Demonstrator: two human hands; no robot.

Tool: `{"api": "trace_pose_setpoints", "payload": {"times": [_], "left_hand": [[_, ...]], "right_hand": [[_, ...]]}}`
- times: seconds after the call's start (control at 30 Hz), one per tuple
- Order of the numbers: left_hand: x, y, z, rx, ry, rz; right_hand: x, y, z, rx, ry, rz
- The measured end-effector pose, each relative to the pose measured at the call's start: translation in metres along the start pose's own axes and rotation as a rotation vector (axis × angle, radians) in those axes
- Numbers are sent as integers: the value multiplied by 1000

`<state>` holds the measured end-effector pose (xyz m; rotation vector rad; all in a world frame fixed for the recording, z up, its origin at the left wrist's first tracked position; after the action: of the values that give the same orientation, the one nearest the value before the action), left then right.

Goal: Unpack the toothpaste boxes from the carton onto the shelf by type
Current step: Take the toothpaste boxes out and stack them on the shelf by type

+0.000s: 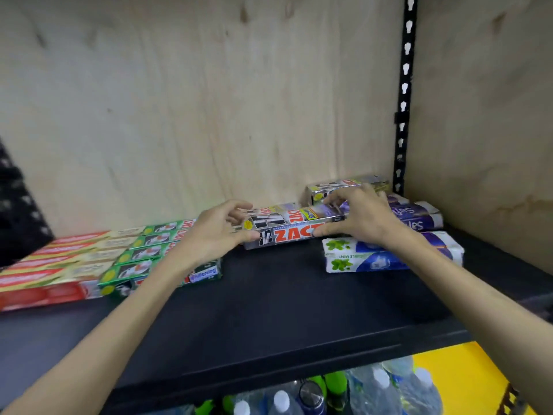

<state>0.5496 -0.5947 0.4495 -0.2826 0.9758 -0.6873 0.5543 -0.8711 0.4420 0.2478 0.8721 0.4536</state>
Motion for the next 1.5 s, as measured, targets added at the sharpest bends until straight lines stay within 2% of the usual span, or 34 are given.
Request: {"api": "trace_pose_setpoints", "payload": {"times": [0.2, 0.4, 0.6, 0.73, 0.83, 1.1, 1.33, 1.5], "left_hand": [[-19, 40, -10, -94, 80, 79], [-18, 51, -8, -95, 58, 49], [-15, 55, -9, -75, 32, 35], [-13, 61, -8, -49, 8, 29], [-12, 63, -7, -47, 18, 30], [-11, 65, -7, -60, 59, 23], [-12, 54, -10, -36, 1, 93], [-22, 24, 0, 129, -92, 132]], "right_hand": [[35, 36, 4, -35, 105, -16], [39, 35, 8, -18, 70, 64], [38, 43, 10, -209, -2, -190], [39, 48, 11, -269, -9, -250], [44, 42, 13, -252, 6, -234], [52, 25, 11, -97, -24, 7], [50, 25, 8, -71, 6, 18], [31, 13, 15, -40, -62, 76]]}}
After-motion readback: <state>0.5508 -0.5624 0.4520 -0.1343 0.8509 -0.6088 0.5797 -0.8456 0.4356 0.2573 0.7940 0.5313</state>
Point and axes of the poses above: each hand's wrist, its own z-axis towards the middle knuckle, its own x-axis out of the palm, y = z × x, the point moved 7 cm from there along z, towards the middle knuckle, and after that the axes turned 14 degrees about -y, right-handed, at the moved point
